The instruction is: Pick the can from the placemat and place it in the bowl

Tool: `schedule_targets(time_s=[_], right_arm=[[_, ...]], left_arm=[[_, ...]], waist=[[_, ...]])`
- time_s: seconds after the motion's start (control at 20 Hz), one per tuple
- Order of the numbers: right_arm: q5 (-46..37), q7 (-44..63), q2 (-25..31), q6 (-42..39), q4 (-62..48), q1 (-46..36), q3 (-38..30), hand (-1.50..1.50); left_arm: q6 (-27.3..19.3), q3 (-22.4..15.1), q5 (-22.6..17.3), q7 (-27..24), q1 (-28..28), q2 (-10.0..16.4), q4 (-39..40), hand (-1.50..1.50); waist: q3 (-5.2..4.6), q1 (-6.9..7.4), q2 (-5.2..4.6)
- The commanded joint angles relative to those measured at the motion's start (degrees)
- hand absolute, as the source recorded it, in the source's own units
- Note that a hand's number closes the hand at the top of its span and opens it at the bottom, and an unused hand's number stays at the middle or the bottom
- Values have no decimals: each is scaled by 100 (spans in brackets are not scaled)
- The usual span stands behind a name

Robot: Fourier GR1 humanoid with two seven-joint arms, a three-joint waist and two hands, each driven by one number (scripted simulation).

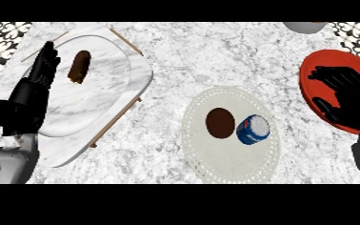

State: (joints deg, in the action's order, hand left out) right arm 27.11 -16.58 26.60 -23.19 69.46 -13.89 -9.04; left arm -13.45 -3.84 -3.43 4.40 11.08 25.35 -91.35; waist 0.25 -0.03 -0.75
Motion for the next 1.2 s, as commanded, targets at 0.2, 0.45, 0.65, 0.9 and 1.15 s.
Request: schedule_targets(time_s=[0.2, 0.45, 0.65, 0.9, 1.15], right_arm=[[-1505, -2485, 1024, -1432, -685, 342, 11, -150], [-2498, -2223, 1330, -921, -333, 2, 655, -150], [-2813, -1187, 1805, -822, 253, -441, 912, -150], [-3395, -602, 1593, -900, 776, -679, 1518, -150], [-3368, 159, 1416, -1500, 1272, -909, 1740, -150]], left_arm=[[-294, -251, 336, 237, 117, -382, 311, 0], [-342, -389, 466, 340, 67, -526, 179, 0], [-264, -165, 395, 450, 185, -373, 102, 0], [-229, -183, 471, 214, 211, -560, 354, 0], [32, 55, 407, 419, 525, -460, 515, 0]], waist=[[-7, 19, 26], [-19, 79, 55], [-32, 77, 74], [-30, 28, 70], [-29, -7, 73]])
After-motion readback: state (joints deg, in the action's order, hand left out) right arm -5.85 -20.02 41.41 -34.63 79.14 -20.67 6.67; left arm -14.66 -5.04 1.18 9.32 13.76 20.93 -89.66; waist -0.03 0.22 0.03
